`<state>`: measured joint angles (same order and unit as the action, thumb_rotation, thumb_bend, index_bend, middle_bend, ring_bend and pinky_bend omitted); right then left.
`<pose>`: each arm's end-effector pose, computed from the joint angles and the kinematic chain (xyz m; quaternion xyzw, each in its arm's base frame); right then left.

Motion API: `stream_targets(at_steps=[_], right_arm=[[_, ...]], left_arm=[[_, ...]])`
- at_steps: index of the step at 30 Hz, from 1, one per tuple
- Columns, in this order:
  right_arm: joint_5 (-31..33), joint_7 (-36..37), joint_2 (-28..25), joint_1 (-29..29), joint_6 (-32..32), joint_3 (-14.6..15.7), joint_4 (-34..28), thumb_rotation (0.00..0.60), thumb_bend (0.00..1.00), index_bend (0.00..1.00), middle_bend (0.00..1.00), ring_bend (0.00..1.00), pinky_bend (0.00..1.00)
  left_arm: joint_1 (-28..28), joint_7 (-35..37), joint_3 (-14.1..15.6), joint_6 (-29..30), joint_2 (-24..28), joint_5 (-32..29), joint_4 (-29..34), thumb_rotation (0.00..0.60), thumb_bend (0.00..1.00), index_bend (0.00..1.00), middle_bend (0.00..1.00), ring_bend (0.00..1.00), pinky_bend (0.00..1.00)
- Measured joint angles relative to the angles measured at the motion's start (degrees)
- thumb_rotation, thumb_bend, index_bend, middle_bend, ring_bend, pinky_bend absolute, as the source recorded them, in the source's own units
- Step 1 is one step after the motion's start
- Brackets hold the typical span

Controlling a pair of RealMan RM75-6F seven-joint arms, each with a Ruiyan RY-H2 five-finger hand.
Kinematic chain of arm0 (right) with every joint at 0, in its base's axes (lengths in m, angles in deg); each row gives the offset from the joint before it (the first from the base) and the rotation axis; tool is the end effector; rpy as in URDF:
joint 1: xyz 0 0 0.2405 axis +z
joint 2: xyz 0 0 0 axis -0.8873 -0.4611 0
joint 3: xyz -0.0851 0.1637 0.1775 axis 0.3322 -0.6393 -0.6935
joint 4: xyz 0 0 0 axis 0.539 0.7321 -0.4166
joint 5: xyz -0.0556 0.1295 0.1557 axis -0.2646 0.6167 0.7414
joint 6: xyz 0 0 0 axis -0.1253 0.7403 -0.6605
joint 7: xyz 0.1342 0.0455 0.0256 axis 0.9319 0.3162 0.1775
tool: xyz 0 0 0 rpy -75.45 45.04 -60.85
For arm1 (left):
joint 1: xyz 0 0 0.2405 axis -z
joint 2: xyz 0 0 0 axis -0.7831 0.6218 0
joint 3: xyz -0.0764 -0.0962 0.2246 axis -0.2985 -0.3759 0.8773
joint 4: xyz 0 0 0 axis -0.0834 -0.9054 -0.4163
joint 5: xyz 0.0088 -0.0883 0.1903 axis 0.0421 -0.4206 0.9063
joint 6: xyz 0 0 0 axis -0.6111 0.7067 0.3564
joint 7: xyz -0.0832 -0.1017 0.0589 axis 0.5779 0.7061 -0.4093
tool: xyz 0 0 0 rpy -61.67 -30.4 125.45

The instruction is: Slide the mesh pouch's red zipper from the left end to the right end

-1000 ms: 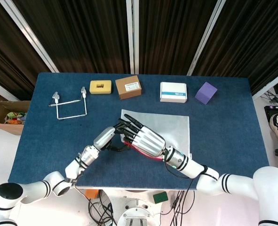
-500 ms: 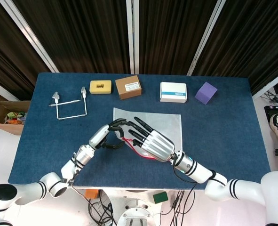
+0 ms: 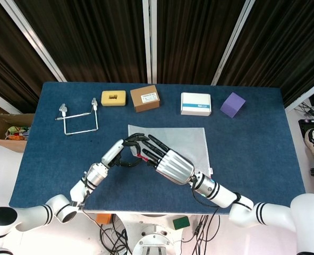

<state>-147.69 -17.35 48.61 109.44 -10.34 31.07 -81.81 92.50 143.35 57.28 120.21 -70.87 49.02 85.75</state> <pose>-0.0624 -0.2889 -0.0201 0.7825 -0.0076 0.5431 0.3043 -0.1415 0.3177 -0.0462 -0.5050 -0.6230 -0.5969 0.0227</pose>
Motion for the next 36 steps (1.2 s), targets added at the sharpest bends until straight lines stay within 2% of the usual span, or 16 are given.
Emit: stream_targets(at_steps=[10, 21, 30, 36], right_arm=[[-0.5, -0.4, 0.3, -0.5, 0.0, 0.7, 1.0, 0.600, 0.48, 0.72, 0.28, 0.00, 0.00], [-1.4, -1.4, -2.3, -3.5, 2.0, 2.8, 0.0, 0.600, 0.48, 0.72, 0.28, 0.00, 0.00], [-2.5, -2.2, -5.6, -7.4, 3.8, 6.4, -1.0, 0.600, 0.48, 0.72, 0.27, 0.00, 0.00], [-2.4, -1.8, -8.1, -12.0, 5.8, 9.6, -0.5, 0.600, 0.48, 0.72, 0.27, 0.00, 0.00]], left_arm=[[-0.6, 5.5, -1.0, -0.3, 1.0, -1.6, 1.6, 0.600, 0.49, 0.64, 0.23, 0.10, 0.17], [-2.2, 7.5, -2.3, -0.1, 0.6, -3.7, -0.7, 0.600, 0.49, 0.64, 0.23, 0.10, 0.17], [-3.2, 2.6, -3.2, 0.0, -0.4, -5.1, -4.4, 0.600, 0.49, 0.64, 0.23, 0.10, 0.17], [-4.3, 0.3, -3.6, -0.1, -0.7, -6.1, -5.7, 0.600, 0.49, 0.64, 0.23, 0.10, 0.17]])
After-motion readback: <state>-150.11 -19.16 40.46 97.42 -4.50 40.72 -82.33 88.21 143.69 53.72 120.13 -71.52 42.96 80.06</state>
